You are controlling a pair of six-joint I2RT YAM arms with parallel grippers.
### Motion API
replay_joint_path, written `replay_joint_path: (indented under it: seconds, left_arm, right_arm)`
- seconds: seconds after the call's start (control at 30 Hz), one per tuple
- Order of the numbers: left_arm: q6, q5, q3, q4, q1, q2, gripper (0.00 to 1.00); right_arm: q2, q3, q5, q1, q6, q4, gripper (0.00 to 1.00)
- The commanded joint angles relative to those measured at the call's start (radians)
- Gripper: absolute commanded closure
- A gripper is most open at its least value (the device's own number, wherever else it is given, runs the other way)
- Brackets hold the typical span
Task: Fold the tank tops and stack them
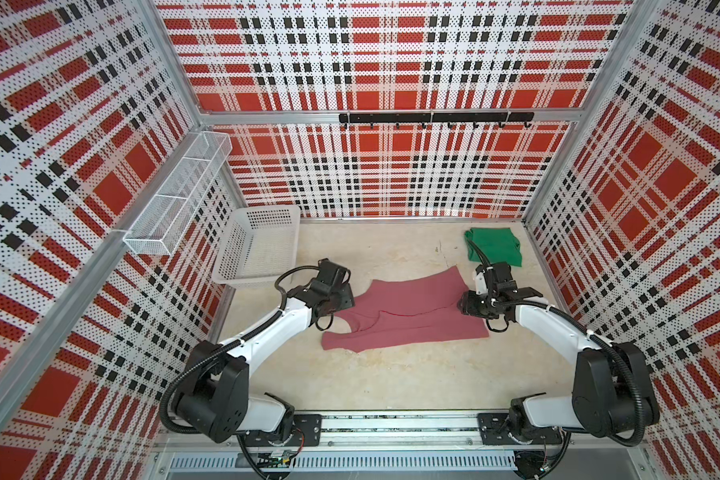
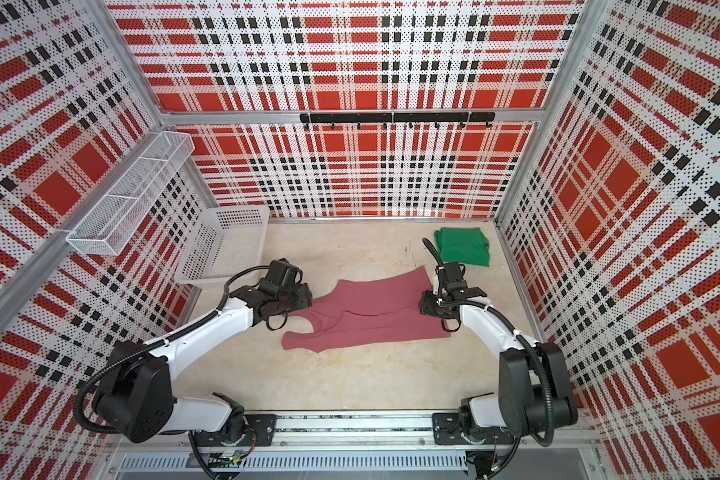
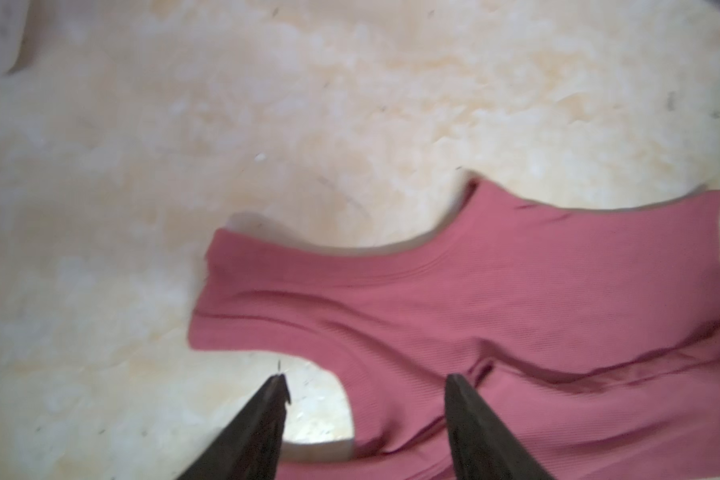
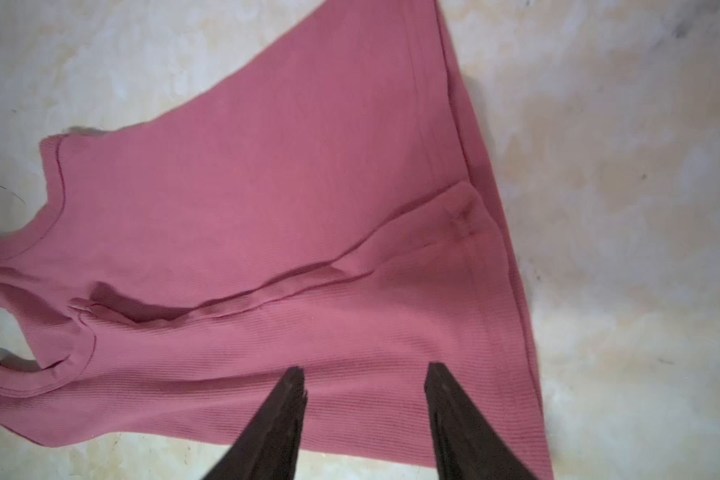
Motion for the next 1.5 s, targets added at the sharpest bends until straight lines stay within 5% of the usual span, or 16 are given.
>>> replay_joint_path:
  seconds: [0.0,0.2,0.57,0.63,0.97,1.27,1.47]
  left_arm:
    - [0.027,0.025,0.061,0.010,-0.083,0.098,0.38]
    - [-0.045,0.159,0.097,0.225,-0.185,0.268,0.43]
    - [-0.050,0.129,0.104,0.258,-0.217,0.385,0.50]
    - [-0.047,0.128,0.083,0.255,-0.210,0.380,0.58]
    - [-0.010,0.109,-0.019,0.317,-0.079,0.407,0.58]
    - [0.145,0.044,0.170,0.166,-0.048,0.357,0.55]
    - [0.234,0.019,0.279,0.149,-0.021,0.403,0.50]
  right_arm:
    - [0.027,0.036,0.019,-0.035,-0.051,-0.030,0.50]
    - [0.084,0.091,0.006,-0.071,-0.071,-0.009,0.56]
    - [0.183,0.036,0.062,-0.060,-0.093,0.052,0.60]
    - [0.218,0.042,0.054,-0.060,-0.099,0.069,0.60]
    - [0.320,0.049,0.103,-0.043,-0.086,0.111,0.63]
    - [0.167,0.113,0.034,-0.051,-0.172,0.134,0.54]
    - [0.273,0.240,-0.012,-0.074,-0.253,0.156,0.51]
